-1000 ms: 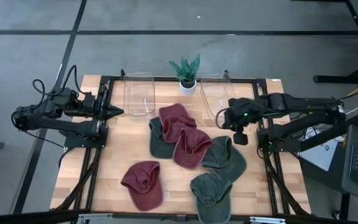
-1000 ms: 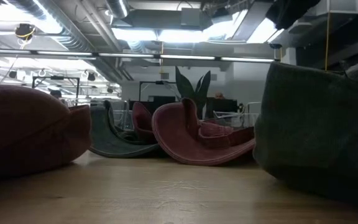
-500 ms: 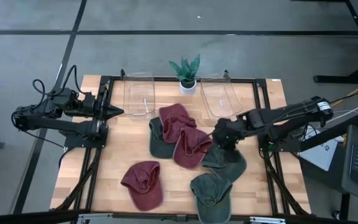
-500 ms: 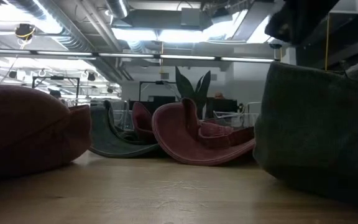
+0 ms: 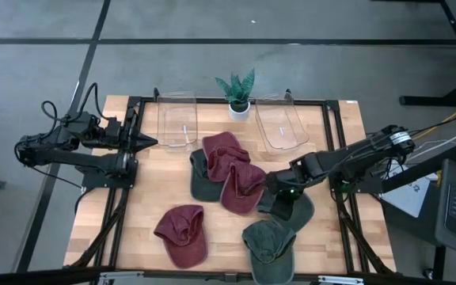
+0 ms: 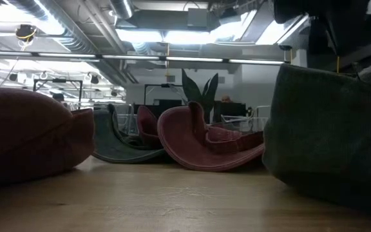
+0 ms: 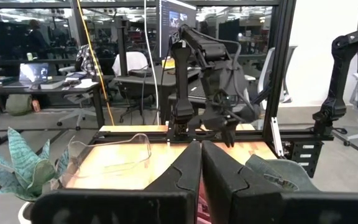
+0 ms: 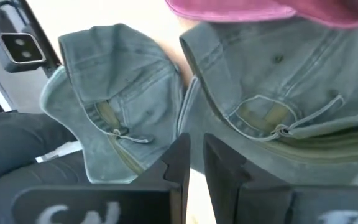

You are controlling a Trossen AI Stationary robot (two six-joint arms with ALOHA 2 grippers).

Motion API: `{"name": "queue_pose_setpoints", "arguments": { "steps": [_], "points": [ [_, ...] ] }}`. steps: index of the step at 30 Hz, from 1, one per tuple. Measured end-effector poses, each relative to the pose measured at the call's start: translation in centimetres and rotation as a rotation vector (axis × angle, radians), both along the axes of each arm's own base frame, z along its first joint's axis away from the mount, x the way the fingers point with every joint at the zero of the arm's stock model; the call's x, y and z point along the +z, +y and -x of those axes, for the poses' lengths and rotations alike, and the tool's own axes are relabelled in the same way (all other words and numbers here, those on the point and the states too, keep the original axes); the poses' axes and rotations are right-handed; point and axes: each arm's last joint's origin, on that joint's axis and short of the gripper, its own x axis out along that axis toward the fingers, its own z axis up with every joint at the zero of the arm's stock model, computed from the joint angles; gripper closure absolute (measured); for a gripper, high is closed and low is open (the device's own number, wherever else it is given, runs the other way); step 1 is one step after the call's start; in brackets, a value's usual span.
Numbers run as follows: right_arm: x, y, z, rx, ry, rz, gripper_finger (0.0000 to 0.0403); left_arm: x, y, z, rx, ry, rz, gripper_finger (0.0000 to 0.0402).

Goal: Pick & Place hat
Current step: Put the middle gray cap into the right bin

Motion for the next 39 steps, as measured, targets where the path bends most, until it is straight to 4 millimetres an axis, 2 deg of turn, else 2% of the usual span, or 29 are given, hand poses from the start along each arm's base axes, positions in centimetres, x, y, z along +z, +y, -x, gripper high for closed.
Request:
{"name": "queue_pose_setpoints", "arguments": {
  "steps": [5,12,19,23,30,33,39],
  "points": [
    [-0.2,0.1,0.3,0.010,0.027,0.044,0.0357,0.0,0.0,0.0,0.000,0.000,0.000,0.0391],
    [-0.5,-0.8,1.1,-0.099,0.081,0.245,0.0357,0.0,0.0,0.0,0.000,0.000,0.000,0.0390],
    [-1.5,-1.4,1.5,-0.006,0.112,0.308,0.0347,0.0,0.0,0.0,0.000,0.000,0.000,0.0393],
    [-2.7,-1.9,1.8,0.042,0.148,0.316,0.0307,0.0,0.0,0.0,0.000,0.000,0.000,0.0394],
    [-4.4,-2.7,1.3,0.112,0.089,0.330,0.0198,0.0,0.0,0.0,0.000,0.000,0.000,0.0389],
    [-5.2,-3.0,0.8,0.202,0.057,0.354,0.0161,0.0,0.0,0.0,0.000,0.000,0.000,0.0389],
    [-7.7,-3.4,-0.1,0.440,0.034,0.411,0.0137,0.0,0.0,0.0,0.000,0.000,0.000,0.0391]
  ]
}}
